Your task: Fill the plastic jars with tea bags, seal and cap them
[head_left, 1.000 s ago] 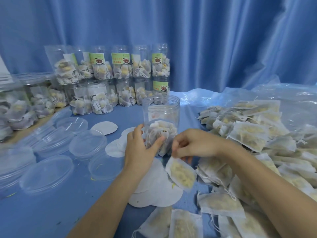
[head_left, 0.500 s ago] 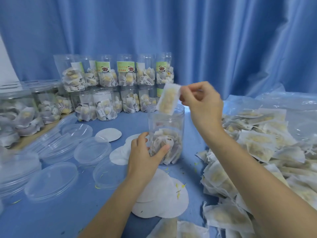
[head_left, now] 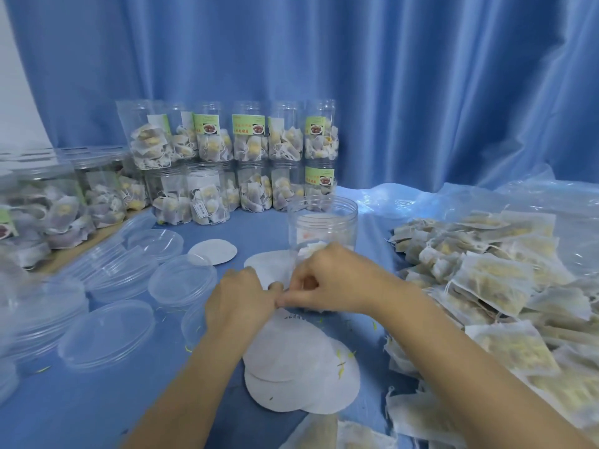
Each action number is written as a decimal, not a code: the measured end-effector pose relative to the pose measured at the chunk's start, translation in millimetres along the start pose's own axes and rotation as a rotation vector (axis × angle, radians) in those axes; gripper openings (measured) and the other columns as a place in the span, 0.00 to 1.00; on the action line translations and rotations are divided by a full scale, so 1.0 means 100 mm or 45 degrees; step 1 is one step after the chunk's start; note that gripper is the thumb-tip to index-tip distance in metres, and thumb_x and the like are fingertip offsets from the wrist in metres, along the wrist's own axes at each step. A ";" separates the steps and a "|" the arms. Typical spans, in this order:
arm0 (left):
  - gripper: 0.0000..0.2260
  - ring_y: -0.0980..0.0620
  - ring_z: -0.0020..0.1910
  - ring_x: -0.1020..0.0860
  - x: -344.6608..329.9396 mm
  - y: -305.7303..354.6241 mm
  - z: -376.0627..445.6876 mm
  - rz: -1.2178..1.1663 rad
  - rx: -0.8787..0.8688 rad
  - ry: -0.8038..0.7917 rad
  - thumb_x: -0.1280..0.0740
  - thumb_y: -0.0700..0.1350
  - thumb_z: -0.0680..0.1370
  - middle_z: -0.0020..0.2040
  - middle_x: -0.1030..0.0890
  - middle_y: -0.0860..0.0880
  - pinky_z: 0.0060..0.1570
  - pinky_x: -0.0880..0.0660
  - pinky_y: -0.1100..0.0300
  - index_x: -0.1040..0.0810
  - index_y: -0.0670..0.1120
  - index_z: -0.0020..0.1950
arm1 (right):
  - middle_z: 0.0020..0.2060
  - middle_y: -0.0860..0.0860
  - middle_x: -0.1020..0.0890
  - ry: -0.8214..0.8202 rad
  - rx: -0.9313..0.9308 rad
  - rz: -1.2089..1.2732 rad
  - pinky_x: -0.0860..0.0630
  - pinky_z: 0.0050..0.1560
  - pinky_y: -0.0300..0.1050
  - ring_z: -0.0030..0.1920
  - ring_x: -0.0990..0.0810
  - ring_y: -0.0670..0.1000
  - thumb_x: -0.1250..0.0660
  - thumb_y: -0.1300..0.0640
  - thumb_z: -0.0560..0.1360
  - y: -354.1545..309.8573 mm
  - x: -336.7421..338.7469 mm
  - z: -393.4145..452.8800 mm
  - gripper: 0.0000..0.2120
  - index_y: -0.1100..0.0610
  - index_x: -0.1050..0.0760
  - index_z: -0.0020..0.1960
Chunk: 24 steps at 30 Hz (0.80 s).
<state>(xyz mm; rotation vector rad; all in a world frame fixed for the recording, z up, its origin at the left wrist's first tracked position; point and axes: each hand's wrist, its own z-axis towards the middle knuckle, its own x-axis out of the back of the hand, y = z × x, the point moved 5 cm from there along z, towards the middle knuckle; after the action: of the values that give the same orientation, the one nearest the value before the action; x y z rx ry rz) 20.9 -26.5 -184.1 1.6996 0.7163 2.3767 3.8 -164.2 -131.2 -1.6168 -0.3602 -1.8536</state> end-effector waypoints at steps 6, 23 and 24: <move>0.10 0.48 0.43 0.27 -0.07 -0.14 0.03 0.120 0.046 -0.251 0.36 0.53 0.69 0.40 0.27 0.51 0.33 0.36 0.60 0.33 0.50 0.37 | 0.40 0.55 0.17 -0.572 -0.167 0.070 0.23 0.39 0.43 0.34 0.20 0.50 0.27 0.38 0.66 0.07 -0.35 -0.05 0.24 0.56 0.19 0.50; 0.07 0.44 0.39 0.26 0.79 -0.22 0.24 -0.425 0.121 -0.073 0.39 0.41 0.77 0.42 0.23 0.44 0.38 0.32 0.58 0.27 0.43 0.39 | 0.40 0.47 0.25 -0.275 -0.150 -0.165 0.39 0.30 0.42 0.43 0.28 0.50 0.24 0.41 0.63 -0.10 -0.11 -0.02 0.22 0.50 0.32 0.44; 0.08 0.45 0.37 0.27 0.88 -0.22 0.24 -0.577 0.096 -0.043 0.40 0.40 0.77 0.40 0.22 0.47 0.36 0.33 0.59 0.26 0.44 0.38 | 0.40 0.46 0.24 -0.225 -0.147 -0.087 0.35 0.32 0.42 0.42 0.27 0.50 0.24 0.41 0.63 -0.08 -0.06 -0.01 0.19 0.48 0.31 0.43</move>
<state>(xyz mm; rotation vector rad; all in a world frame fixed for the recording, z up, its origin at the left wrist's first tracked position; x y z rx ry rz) 8.3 33.1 -112.4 1.4103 1.0654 2.0254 -1.2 -157.1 -135.6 -1.8746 -0.3954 -1.8157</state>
